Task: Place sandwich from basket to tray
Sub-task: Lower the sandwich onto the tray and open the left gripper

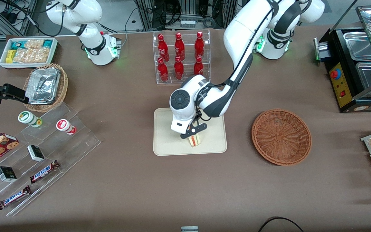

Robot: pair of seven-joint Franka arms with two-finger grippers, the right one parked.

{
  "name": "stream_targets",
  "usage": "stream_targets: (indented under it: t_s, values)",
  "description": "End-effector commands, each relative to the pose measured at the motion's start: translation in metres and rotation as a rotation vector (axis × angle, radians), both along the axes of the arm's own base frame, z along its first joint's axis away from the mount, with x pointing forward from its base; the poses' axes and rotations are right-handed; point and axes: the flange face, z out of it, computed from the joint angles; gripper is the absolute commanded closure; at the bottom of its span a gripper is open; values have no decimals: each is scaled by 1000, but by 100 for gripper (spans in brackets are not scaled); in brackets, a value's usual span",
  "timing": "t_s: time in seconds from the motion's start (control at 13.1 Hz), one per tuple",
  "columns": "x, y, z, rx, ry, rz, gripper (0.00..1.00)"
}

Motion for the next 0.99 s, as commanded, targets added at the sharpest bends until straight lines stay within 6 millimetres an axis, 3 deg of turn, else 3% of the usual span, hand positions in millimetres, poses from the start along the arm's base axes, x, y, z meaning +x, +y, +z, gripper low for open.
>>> stream_targets:
  t_s: [0.0,0.23,0.46,0.69,0.76,0.92]
  values:
    - [2,-5,15,15,-20,-1,0]
    - [11,7,63,-9,-29,9,0]
    - [7,16,109,-13,-17,-98,0]
    - [23,51,148,-21,-4,-186,0]
    - [20,58,155,6,34,-224,0]
    - [32,97,188,16,47,-227,0]
